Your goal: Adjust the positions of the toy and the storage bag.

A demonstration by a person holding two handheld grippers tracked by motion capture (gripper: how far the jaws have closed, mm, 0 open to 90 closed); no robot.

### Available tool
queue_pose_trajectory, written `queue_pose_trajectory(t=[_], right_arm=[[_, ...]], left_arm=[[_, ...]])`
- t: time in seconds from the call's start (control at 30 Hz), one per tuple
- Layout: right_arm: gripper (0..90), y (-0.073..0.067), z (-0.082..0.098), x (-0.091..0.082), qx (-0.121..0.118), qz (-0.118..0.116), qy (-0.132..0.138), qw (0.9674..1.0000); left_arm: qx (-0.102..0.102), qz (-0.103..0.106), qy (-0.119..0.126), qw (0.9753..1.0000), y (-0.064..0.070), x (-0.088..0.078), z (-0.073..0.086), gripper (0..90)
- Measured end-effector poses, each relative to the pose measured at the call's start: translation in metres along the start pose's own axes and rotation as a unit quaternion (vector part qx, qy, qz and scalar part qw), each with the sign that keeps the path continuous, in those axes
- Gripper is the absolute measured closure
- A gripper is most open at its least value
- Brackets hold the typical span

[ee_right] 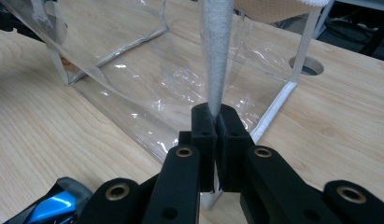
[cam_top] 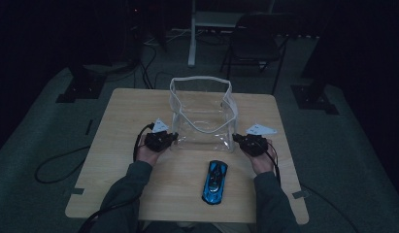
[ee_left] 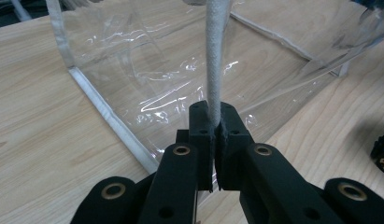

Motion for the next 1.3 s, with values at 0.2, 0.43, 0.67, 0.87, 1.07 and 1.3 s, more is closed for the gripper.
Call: queue_pose_trajectory(t=[0.2, 0.43, 0.67, 0.87, 1.07, 1.3], right_arm=[[87.7, 0.001, 0.004, -0.005, 0.009, 0.001, 0.007, 0.9999], [87.7, 0.001, 0.007, -0.009, 0.011, 0.003, 0.012, 0.9999], [87.7, 0.001, 0.011, -0.014, 0.013, 0.007, 0.016, 0.9998], [87.6, 0.001, 0.014, -0.018, 0.014, 0.007, 0.017, 0.9997], [86.5, 0.001, 0.012, -0.017, 0.007, 0.010, 0.010, 0.9999], [68.7, -0.004, 0.011, -0.033, 0.005, 0.007, 0.024, 0.9997]], left_arm=[[-0.002, 0.003, 0.004, 1.0000, 0.002, 0.001, 0.000, 87.2], [-0.006, 0.007, 0.008, 0.9999, 0.003, 0.000, 0.001, 87.2], [-0.005, 0.012, 0.011, 0.9999, 0.008, 0.002, 0.000, 87.1], [-0.002, 0.014, 0.009, 0.9999, 0.010, 0.002, 0.000, 83.9], [0.003, 0.017, 0.018, 0.9997, 0.012, -0.005, -0.003, 75.8], [0.013, 0.013, 0.024, 0.9996, 0.023, -0.020, -0.007, 59.3]])
Point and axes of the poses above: each handheld gripper's, and its own axes: x roughly forward along the jaws, z roughly out of its underside, y roughly to its right, the point moved 3 cm from there along x, roughly forward along the jaws, and after that the axes turned 6 degrees about x, right-handed, at the moved point
